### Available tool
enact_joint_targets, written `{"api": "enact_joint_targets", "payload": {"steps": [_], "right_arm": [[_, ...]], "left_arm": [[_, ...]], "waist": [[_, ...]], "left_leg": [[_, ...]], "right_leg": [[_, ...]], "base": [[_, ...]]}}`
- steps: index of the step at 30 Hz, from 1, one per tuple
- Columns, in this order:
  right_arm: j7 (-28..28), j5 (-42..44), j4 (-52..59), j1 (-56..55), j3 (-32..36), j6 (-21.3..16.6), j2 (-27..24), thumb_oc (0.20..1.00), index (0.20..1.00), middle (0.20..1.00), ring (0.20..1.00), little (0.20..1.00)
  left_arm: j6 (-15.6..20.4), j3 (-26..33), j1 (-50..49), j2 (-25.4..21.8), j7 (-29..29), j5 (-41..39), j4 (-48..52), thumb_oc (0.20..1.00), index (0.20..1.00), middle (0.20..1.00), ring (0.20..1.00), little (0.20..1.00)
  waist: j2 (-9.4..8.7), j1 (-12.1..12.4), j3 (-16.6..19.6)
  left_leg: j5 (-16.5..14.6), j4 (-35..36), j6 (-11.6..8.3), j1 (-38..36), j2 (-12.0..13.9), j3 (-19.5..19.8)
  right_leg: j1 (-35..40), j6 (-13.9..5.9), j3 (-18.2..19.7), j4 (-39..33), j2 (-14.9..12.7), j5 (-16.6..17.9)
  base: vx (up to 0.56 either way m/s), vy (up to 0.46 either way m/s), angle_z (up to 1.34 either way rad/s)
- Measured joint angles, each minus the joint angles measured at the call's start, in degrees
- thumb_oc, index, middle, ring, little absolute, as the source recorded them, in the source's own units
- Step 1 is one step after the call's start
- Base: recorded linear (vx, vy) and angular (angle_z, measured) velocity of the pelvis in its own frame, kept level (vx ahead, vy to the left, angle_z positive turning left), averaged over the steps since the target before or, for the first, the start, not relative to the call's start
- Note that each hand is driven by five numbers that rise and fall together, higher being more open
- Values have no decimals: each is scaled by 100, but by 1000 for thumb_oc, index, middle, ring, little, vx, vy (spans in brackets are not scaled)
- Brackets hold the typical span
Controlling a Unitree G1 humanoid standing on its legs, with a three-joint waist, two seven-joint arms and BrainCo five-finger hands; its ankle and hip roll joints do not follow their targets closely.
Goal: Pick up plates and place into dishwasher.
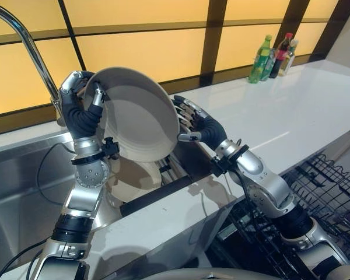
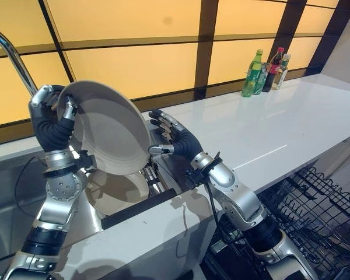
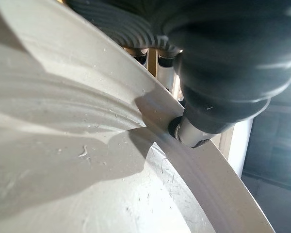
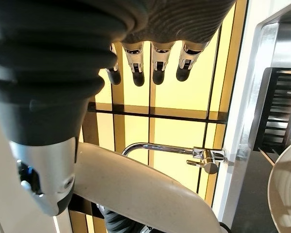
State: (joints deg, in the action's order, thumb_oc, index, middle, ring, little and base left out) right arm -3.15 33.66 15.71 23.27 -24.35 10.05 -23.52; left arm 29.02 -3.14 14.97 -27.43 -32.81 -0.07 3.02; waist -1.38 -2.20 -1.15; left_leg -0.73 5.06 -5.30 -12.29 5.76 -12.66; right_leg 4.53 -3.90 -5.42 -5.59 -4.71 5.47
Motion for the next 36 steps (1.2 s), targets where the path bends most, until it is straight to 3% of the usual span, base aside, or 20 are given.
{"api": "enact_joint_targets", "payload": {"steps": [10,15,22,36], "right_arm": [[-19,26,0,5,-18,58,15,1000,1000,1000,1000,1000],[-17,28,-2,27,-289,316,48,1000,1000,1000,1000,1000],[-17,108,-10,57,-573,452,94,1000,1000,1000,1000,1000],[33,48,-143,58,-792,433,182,1000,1000,1000,1000,1000]], "left_arm": [[12,14,8,-87,-42,272,5,200,200,200,200,200],[27,-51,62,-60,-163,457,4,200,200,200,200,200],[17,-418,335,-32,-366,944,1,200,200,200,200,200],[-278,-688,366,423,-417,536,-105,200,200,200,200,200]], "waist": [[25,5,5],[31,13,7],[33,22,8],[43,25,22]], "left_leg": [[-13,0,-17,-3,13,-6],[-16,-3,-24,-7,36,-4],[-16,-2,-29,-12,50,-5],[-15,-3,-30,-10,37,0]], "right_leg": [[-7,28,3,-1,35,-9],[-6,43,5,0,54,-9],[0,48,0,0,55,-23],[-7,57,2,1,62,-7]], "base": [[0,0,0],[-19,-8,0],[-17,-7,0],[-18,-2,0]]}}
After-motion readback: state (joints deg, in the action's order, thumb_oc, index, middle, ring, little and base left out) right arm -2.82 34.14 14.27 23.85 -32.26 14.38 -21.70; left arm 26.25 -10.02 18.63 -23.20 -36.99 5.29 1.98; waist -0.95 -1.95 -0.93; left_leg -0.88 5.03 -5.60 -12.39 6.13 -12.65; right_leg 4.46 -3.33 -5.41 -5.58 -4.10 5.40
